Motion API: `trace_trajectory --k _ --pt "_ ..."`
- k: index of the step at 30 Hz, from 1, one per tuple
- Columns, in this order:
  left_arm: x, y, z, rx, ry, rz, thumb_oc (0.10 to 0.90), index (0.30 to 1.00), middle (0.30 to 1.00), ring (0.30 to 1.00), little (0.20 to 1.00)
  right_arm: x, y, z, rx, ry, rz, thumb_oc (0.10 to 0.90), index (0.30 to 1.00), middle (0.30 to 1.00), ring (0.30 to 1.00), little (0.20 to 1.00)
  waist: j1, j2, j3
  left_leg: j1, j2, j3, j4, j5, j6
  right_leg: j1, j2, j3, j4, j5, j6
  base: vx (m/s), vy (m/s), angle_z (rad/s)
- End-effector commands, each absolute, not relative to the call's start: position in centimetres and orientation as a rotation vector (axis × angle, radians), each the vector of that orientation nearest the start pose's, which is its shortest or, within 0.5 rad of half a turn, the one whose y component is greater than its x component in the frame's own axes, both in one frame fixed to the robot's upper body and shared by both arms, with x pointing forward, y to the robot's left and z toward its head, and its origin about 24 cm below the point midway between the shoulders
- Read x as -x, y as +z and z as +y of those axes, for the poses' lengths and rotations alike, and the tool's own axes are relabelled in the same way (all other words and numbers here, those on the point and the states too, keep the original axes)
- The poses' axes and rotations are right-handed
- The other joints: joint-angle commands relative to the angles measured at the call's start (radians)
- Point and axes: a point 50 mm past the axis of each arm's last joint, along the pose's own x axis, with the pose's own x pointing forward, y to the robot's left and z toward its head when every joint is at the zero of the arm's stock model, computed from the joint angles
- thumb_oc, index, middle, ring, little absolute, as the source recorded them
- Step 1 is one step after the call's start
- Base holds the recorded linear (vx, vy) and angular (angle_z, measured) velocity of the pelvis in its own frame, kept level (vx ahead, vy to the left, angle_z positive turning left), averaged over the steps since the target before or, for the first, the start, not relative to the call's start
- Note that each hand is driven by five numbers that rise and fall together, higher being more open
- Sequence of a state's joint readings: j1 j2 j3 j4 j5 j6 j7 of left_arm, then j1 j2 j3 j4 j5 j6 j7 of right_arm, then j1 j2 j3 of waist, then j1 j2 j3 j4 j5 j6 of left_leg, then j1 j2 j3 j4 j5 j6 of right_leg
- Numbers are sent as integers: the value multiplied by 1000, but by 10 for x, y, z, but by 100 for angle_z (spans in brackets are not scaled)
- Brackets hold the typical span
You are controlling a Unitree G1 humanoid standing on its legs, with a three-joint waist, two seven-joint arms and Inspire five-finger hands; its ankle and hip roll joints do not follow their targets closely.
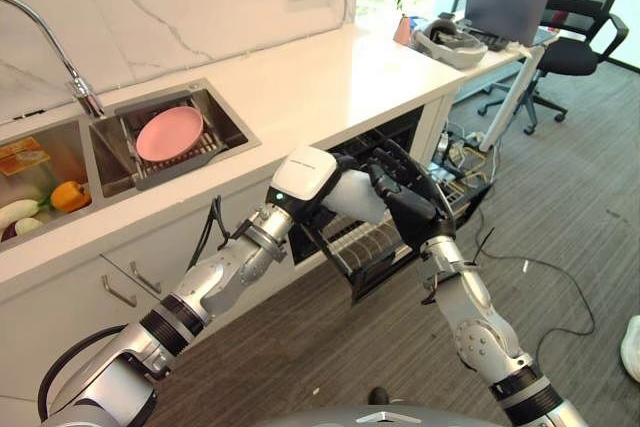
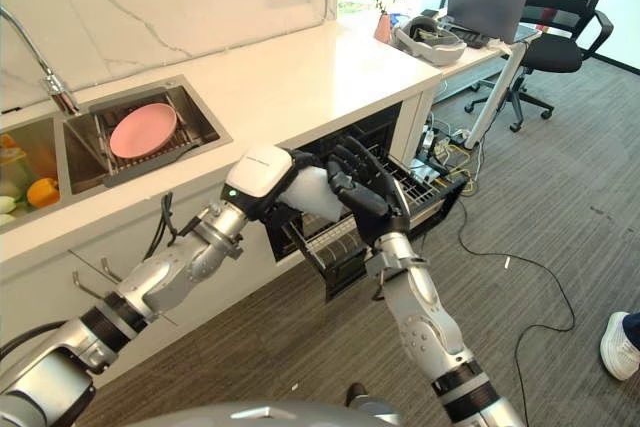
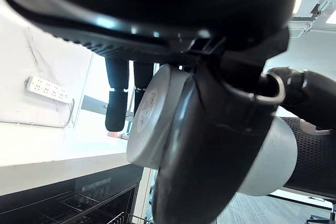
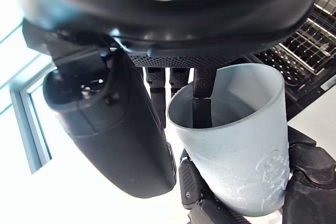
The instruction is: Place the dishes in the dishwasher.
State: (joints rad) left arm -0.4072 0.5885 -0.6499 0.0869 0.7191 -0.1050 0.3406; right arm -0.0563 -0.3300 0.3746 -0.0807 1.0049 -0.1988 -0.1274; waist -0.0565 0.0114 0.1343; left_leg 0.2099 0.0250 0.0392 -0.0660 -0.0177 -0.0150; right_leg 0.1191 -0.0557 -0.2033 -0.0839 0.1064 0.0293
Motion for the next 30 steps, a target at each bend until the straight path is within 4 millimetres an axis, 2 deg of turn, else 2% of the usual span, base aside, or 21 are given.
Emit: trace_trajectory --k 1,7,8,9,10,11,12,13,14,21,22,30 --pt "-265 131 24 -1103 -480 -1046 400 300 300 300 300 -245 166 -44 -856 722 -363 400 300 300 300 300 -3 -22 -51 -53 -37 0 103 -104 12 6 -25 13 180 -213 71 0 0 0" --pt "-263 127 28 -1057 -461 -1006 400 300 300 300 300 -245 168 -53 -873 640 -398 400 300 300 300 300 2 -20 -46 -56 -38 -2 109 -107 13 6 -30 7 185 -215 70 0 0 0" --pt "-262 126 29 -1054 -459 -1002 416 324 324 324 324 -246 169 -55 -870 626 -408 400 300 300 300 300 2 -20 -46 -56 -38 -2 110 -107 14 7 -30 6 186 -216 70 16 0 4" --pt "-262 126 29 -1052 -458 -1000 456 385 385 385 385 -246 169 -56 -870 616 -412 400 300 300 300 300 2 -19 -46 -56 -39 -2 110 -107 14 7 -30 6 186 -216 70 16 -3 4" --pt "-262 125 30 -1050 -454 -997 544 516 516 516 516 -246 169 -58 -875 605 -419 400 300 300 300 300 2 -20 -46 -56 -38 -3 110 -108 14 7 -30 6 186 -216 70 14 -5 3" --pt "-262 125 31 -1044 -450 -992 687 731 731 731 731 -246 170 -60 -876 593 -428 400 300 300 300 300 2 -20 -45 -56 -38 -4 110 -108 14 6 -30 6 187 -216 70 0 0 0" --pt "-261 125 31 -1044 -450 -992 712 768 768 768 768 -246 170 -60 -876 593 -428 400 300 300 300 300 2 -20 -46 -56 -38 -4 110 -108 14 6 -30 6 187 -216 70 0 0 0" --pt "-261 125 32 -1037 -443 -990 715 773 773 773 773 -246 171 -63 -876 578 -440 400 300 300 300 300 2 -19 -46 -56 -38 -4 109 -108 14 7 -30 6 186 -216 69 0 0 0" --pt "-261 125 33 -1029 -438 -988 800 900 900 900 900 -246 170 -65 -881 564 -445 400 300 300 300 300 2 -20 -46 -56 -38 -5 109 -108 14 7 -30 5 185 -216 69 0 0 0" --pt "-260 123 37 -997 -420 -960 800 900 900 900 900 -247 169 -78 -919 476 -468 400 300 300 300 300 2 -18 -45 -57 -37 -7 109 -107 13 10 -30 2 180 -216 68 0 0 0" --pt "-260 122 37 -994 -423 -956 400 300 300 300 300 -247 168 -80 -923 464 -471 400 300 300 300 300 3 -18 -45 -56 -37 -8 108 -107 14 11 -30 2 180 -216 68 0 0 0" --pt "-259 121 41 -957 -408 -923 400 300 300 300 300 -247 162 -83 -909 459 -445 400 300 300 300 300 7 -21 -44 -57 -38 -12 81 -89 13 13 -28 0 154 -202 69 0 0 0"
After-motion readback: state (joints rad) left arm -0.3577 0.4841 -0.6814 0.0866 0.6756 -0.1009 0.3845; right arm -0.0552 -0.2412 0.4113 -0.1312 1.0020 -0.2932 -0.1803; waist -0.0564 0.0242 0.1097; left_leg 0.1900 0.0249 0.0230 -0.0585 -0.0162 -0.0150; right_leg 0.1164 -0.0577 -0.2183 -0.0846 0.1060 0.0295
